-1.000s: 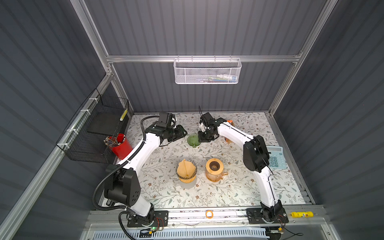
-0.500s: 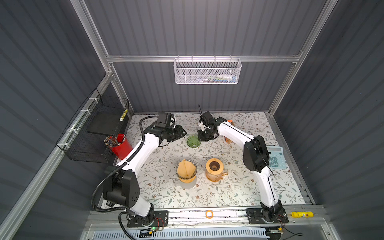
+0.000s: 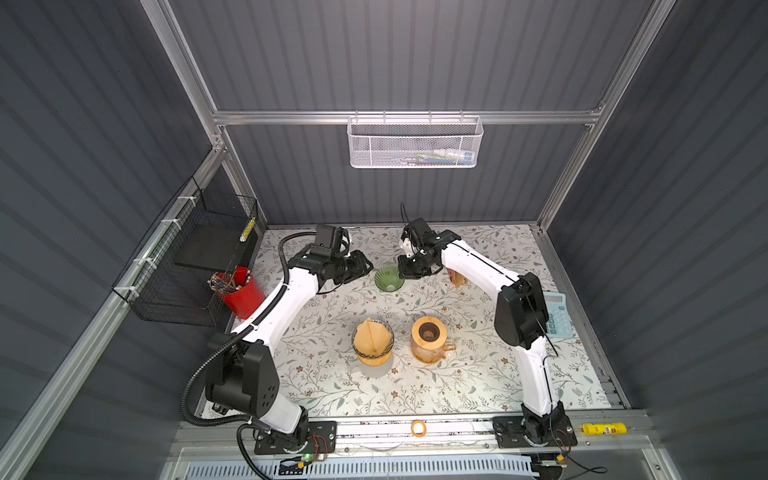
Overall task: Place the coffee filter in the dripper
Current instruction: 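Lift the green dripper with the right gripper and carry it toward the pink pitcher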
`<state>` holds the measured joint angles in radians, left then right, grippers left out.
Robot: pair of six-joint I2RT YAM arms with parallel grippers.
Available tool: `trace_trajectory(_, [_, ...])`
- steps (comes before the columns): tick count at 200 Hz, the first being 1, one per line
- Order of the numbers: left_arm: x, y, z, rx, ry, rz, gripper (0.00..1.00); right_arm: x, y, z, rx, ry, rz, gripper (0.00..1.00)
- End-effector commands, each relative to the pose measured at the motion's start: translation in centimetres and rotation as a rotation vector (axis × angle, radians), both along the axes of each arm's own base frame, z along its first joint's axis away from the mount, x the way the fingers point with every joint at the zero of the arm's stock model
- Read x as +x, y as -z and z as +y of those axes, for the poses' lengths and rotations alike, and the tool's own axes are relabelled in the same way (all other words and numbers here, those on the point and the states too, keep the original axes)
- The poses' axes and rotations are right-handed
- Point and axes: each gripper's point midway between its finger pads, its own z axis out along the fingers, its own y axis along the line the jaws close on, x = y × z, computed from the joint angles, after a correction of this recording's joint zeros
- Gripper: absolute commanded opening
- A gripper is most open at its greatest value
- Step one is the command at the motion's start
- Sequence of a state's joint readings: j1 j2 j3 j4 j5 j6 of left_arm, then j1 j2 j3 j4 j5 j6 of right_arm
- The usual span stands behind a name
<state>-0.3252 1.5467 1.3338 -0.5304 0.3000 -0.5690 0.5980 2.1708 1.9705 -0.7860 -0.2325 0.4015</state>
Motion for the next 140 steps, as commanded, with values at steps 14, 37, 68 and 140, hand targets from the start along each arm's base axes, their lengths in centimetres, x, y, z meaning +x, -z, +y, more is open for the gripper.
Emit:
trace_trajectory(14, [-0.3,-1.3,0.3,0.005,0.019,-0.032,0.45,-1.2,-3.9,-0.8,0.046,0.004,-0.032,0.0])
trace_trajectory(37, [-0.2,-1.5,0.0,0.002,0.039,-0.035,0.44,-2.1,-5.4,-1.9,0.061,0.011,-0.039,0.0])
trace_trajectory(68, [-0.3,-2.3,-0.6,-0.01,0.081,-0.043,0.44,-3.8,-7.6,-3.5,0.074,0.017,-0.05,0.0])
trace_trajectory(140, [-1.4,-5.1,-2.7,-0.059,0.188,-0.096,0.43,-9.1,-10.3,-8.2,0.05,0.036,-0.038,0.0])
